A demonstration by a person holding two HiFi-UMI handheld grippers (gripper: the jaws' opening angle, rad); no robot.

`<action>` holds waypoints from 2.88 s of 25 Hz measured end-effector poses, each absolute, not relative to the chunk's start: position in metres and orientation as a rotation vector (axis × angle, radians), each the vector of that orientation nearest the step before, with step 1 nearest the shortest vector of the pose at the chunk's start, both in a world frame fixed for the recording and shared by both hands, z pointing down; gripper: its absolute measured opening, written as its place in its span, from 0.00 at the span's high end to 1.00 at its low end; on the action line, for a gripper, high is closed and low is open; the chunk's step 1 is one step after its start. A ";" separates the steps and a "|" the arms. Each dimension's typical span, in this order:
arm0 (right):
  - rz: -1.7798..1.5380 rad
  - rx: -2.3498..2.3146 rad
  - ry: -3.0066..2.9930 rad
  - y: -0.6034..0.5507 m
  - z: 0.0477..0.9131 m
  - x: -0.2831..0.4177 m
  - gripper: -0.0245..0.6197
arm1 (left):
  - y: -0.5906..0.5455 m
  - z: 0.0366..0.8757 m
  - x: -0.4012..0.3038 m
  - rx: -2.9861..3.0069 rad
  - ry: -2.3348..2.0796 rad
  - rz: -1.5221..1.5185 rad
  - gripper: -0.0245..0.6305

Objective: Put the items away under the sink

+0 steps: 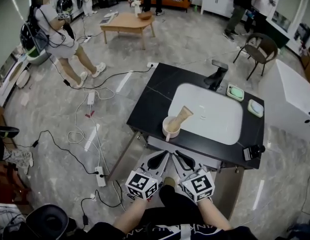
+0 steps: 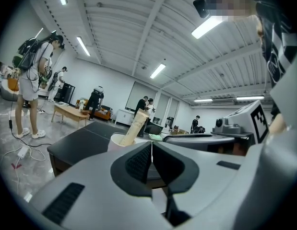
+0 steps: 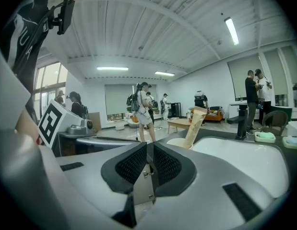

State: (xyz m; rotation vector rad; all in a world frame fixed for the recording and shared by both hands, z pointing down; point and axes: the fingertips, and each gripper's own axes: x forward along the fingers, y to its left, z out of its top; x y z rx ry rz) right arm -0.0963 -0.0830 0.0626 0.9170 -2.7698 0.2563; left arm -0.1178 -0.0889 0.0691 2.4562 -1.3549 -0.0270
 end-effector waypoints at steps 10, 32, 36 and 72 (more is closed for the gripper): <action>0.308 0.985 -2.712 -0.145 0.080 -0.081 0.88 | -0.129 0.084 -0.123 2.396 -1.400 0.001 0.95; 0.506 1.002 -2.742 -0.232 0.090 -0.092 0.72 | -0.161 0.100 -0.135 2.326 -1.475 0.067 0.95; 0.564 1.036 -2.729 -0.241 0.096 -0.088 0.72 | -0.162 0.104 -0.135 2.321 -1.475 0.070 0.95; 0.344 1.060 -2.885 -0.219 0.026 -0.091 0.88 | -0.133 0.090 -0.140 2.359 -1.464 0.039 0.95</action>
